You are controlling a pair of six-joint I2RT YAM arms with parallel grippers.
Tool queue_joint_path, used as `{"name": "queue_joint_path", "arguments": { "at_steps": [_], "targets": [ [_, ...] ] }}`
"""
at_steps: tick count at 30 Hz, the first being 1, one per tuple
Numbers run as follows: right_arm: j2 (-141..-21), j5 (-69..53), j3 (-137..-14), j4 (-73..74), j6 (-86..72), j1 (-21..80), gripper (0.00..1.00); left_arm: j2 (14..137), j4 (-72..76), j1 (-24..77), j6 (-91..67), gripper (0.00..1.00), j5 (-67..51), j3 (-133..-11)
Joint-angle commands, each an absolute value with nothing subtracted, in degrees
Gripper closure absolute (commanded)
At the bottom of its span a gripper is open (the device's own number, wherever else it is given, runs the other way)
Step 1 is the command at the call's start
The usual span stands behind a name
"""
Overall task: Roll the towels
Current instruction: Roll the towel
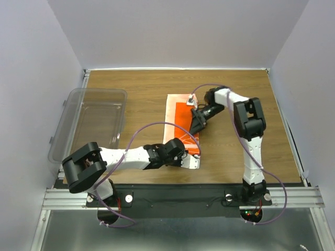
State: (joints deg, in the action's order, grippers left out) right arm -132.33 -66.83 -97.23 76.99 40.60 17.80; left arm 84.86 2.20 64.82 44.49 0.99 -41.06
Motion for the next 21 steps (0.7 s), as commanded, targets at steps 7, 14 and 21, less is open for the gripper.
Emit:
{"name": "queue_joint_path", "arguments": {
  "at_steps": [7, 14, 21],
  "targets": [
    [-105.25, -54.42, -96.79, 59.24, 26.62, 5.10, 0.00, 92.89, -15.38, 54.33, 35.26, 0.69, -24.42, -52.55],
    [-88.62, -48.87, -83.62, 59.06, 33.04, 4.92, 0.00, 101.41, -25.21, 48.08, 36.65, 0.66, -36.29, -62.13],
    [-75.07, -41.06, -71.21, 58.98, 39.46, 7.46, 0.00, 115.39, -40.42, 42.37, 43.59, 0.62, -47.28, -74.52]
  ]
}}
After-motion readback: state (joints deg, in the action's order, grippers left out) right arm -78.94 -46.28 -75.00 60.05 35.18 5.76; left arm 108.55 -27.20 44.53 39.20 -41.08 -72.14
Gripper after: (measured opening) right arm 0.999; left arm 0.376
